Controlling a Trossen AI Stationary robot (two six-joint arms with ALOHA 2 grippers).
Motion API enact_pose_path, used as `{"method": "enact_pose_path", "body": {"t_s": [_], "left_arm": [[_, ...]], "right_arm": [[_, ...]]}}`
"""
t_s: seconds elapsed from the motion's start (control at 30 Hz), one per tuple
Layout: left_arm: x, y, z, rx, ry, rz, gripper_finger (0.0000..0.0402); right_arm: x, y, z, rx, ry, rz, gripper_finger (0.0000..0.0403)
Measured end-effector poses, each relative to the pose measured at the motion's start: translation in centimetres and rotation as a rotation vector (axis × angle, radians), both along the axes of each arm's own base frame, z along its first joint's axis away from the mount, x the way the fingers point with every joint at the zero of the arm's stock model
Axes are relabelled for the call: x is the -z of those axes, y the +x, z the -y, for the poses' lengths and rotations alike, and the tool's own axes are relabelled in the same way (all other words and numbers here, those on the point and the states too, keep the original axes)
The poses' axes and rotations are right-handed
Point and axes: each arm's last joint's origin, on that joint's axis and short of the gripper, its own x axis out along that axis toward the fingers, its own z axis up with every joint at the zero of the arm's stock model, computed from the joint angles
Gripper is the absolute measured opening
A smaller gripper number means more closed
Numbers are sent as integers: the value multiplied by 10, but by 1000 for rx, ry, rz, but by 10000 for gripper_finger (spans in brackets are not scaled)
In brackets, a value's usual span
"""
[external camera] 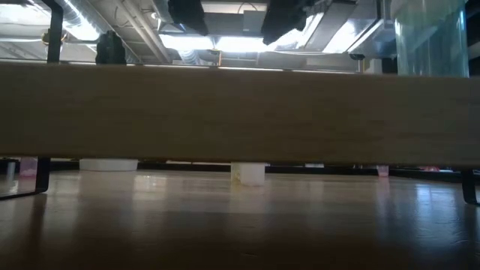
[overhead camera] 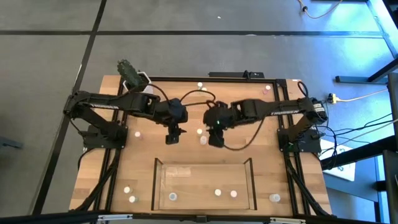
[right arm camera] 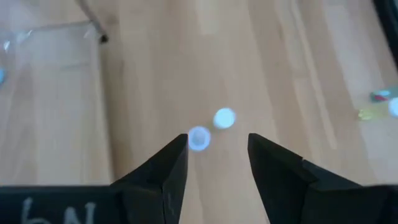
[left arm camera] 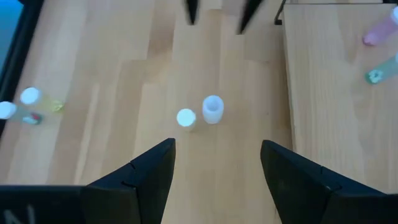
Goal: Pick and place medicine bottles onto shelf by color
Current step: Put the middle yellow pill bottle on the shelf
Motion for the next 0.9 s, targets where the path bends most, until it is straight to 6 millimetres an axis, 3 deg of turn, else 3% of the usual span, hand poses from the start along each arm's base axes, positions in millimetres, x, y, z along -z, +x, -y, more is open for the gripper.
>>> {"method": "enact_pose_path", "body": {"t_s": [0.17, 0.37, 0.6, 0.9], "left_arm": [[-6, -12, -6, -21, 2, -15, 231], [-22, -30, -7, -31, 9, 46, 231], [-43, -58, -9, -60, 36, 137, 231], [-55, -76, -9, -57, 37, 191, 231]], "right_arm": [[-1, 3, 18, 12, 109, 19, 169], [10, 9, 26, -5, 88, -24, 191], [34, 28, 27, 31, 108, -56, 236], [77, 55, 47, 250, 206, -89, 240]]}}
